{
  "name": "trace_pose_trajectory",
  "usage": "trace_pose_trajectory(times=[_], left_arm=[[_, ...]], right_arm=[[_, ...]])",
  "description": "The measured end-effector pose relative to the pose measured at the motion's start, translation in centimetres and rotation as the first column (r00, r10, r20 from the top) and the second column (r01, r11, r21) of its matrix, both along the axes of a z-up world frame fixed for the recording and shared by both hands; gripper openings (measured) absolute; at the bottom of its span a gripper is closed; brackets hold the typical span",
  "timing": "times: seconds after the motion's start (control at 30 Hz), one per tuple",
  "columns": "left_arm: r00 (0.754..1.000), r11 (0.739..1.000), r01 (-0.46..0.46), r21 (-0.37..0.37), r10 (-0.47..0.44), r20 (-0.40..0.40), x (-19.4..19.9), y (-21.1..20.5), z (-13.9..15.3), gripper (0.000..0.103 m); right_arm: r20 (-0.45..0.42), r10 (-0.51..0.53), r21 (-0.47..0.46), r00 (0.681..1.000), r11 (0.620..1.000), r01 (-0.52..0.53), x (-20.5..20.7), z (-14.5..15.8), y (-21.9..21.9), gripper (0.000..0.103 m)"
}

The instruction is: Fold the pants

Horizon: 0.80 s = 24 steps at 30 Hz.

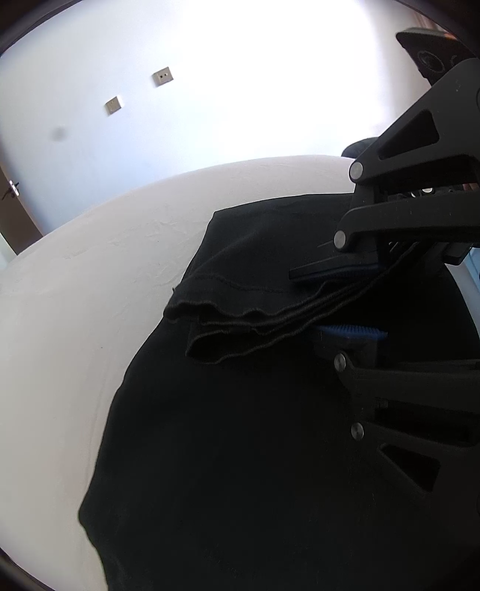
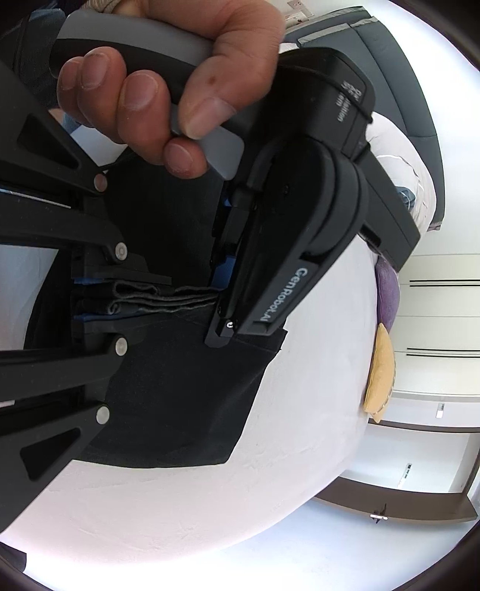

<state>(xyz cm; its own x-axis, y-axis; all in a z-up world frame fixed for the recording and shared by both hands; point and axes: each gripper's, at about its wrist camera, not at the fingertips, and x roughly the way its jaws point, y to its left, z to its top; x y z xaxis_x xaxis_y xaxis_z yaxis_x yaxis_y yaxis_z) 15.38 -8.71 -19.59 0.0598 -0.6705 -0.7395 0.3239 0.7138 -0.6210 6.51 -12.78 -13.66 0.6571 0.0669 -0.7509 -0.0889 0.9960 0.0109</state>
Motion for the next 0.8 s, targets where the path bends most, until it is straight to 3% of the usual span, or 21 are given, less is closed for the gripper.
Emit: trace_pose_trajectory(times=[0.1,0.33,0.57,0.8], left_arm=[[1.0,1.0,0.007,0.011,-0.007,0.022,-0.1,0.6,0.9,0.015],[0.998,0.999,-0.006,0.042,0.004,0.055,1.8,6.9,2.0,0.014],[0.996,0.991,-0.071,0.111,0.064,0.06,5.4,12.7,1.2,0.014],[0.991,0.985,-0.13,0.113,0.127,0.03,7.1,17.8,-0.4,0.014]], right_arm=[[-0.001,0.026,0.0,1.0,1.0,-0.026,-0.2,0.1,0.1,0.012],[-0.02,0.102,0.06,0.995,0.993,-0.1,3.5,0.1,3.4,0.012],[-0.07,0.176,0.152,0.982,0.975,-0.164,8.3,-1.2,7.4,0.012],[-0.12,0.212,0.187,0.97,0.964,-0.187,10.7,-3.5,8.5,0.012]])
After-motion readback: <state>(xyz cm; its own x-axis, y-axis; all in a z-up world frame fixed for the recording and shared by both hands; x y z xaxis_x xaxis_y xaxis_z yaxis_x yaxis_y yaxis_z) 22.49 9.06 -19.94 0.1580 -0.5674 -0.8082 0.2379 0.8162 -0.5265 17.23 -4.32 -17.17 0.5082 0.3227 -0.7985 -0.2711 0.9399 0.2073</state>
